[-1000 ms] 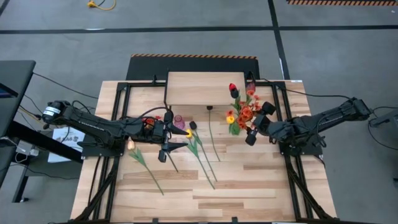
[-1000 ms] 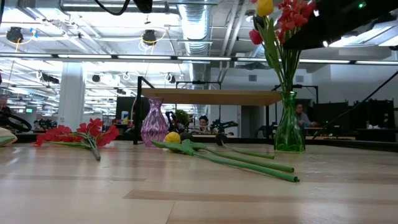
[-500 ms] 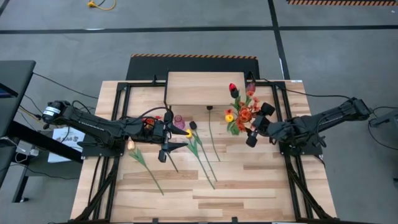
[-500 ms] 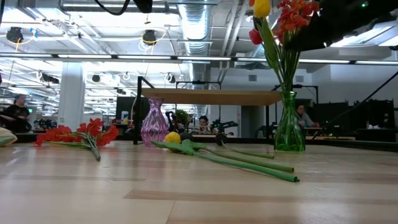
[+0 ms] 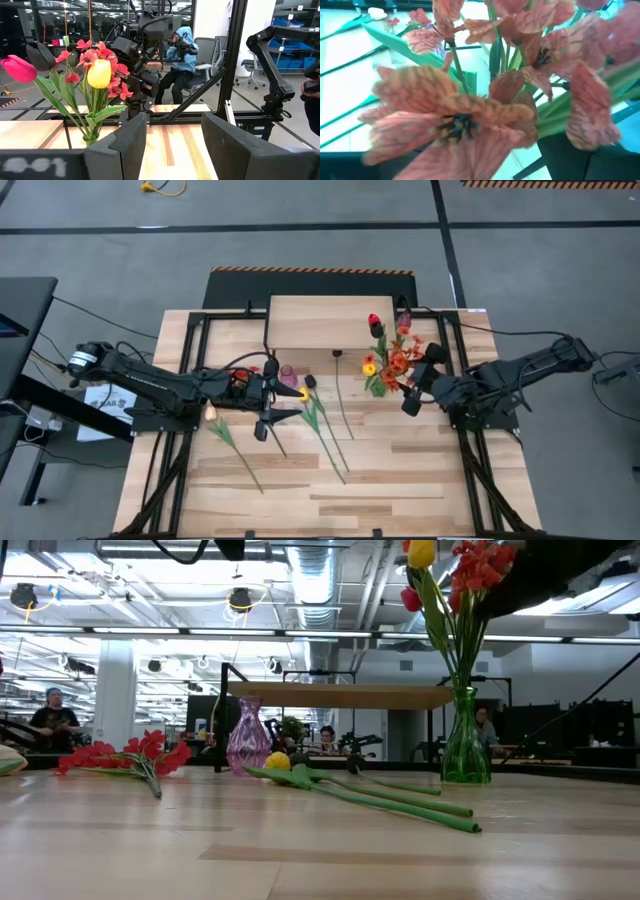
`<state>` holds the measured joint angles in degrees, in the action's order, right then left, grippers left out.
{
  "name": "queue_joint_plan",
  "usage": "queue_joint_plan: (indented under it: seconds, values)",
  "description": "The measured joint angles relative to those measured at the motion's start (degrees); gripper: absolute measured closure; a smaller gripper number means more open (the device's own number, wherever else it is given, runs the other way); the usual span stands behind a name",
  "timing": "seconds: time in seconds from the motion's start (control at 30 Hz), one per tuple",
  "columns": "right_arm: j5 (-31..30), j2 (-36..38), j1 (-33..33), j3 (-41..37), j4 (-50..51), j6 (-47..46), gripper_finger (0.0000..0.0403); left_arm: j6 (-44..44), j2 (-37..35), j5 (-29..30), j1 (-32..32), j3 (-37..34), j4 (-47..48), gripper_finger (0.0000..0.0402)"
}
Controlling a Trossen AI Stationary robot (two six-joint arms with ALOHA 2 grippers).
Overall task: Pick and place flowers into a vace then onto a shelf
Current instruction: Put the right orange flowers into the green vase
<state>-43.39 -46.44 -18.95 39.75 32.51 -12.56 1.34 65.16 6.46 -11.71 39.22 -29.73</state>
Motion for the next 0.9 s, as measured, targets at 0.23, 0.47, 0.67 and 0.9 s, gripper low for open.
queue_joint_plan:
  seconds: [0.23,0.47,0.67,0.9]
  values:
    - [0.02,0.00,-2.56,3.40,6.52,-2.51,0.0153,0.00,-2.80,0.00,0.00,0.02,0.91,0.0221]
    - [0.06,0.00,-5.56,6.38,10.95,-2.58,0.0153,0.53,-6.30,1.28,-0.01,0.04,4.67,0.0221]
    - [0.10,0.00,-8.16,8.49,14.32,-2.60,0.0153,1.26,-9.05,2.29,0.01,0.04,9.09,0.0221]
    - [1.20,0.00,-10.42,11.07,21.75,-7.56,0.0153,2.51,-12.16,3.26,-0.01,0.04,16.86,0.0221]
